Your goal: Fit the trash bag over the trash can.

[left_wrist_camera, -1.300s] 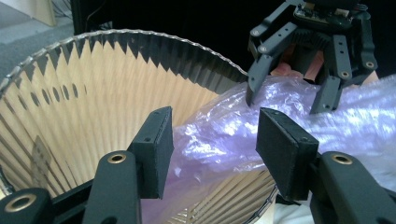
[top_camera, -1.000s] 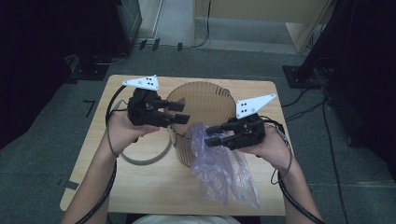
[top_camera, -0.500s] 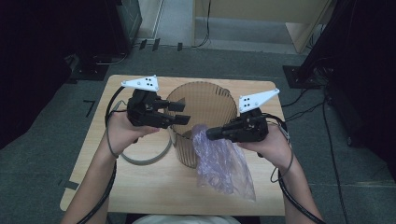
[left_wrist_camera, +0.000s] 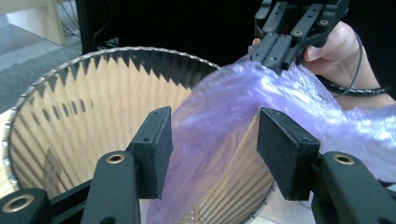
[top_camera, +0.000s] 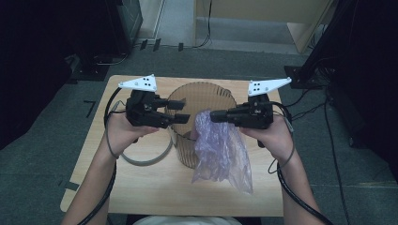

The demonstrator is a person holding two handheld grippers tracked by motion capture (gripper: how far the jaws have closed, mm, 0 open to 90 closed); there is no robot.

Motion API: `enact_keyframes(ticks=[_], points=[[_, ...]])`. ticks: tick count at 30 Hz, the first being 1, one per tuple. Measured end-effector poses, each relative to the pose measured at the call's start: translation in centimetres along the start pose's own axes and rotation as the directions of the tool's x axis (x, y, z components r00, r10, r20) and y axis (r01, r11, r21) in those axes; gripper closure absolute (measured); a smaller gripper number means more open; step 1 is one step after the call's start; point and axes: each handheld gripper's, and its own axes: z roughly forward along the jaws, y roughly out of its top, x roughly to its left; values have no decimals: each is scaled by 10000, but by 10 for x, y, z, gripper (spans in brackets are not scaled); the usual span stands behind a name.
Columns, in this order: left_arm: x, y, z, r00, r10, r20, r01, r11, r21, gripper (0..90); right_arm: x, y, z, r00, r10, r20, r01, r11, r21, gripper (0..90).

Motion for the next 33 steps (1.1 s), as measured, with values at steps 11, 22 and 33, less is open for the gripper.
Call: enact_keyframes(ticks=[11,22,33], points=[[4,-3,-1,9999,-80,-90,80,10000,-16,451,-24,2,14,9976,156,668,-143,9997,-190,884],[5,-7,0,9998,-139,-116,140,9998,162,445,-31,-3,26,9858,-310,1651,227,9984,524,811],[7,-8,1,9998,-175,-120,178,9995,245,419,-25,0,21,9702,-1187,2112,1137,9929,354,467]])
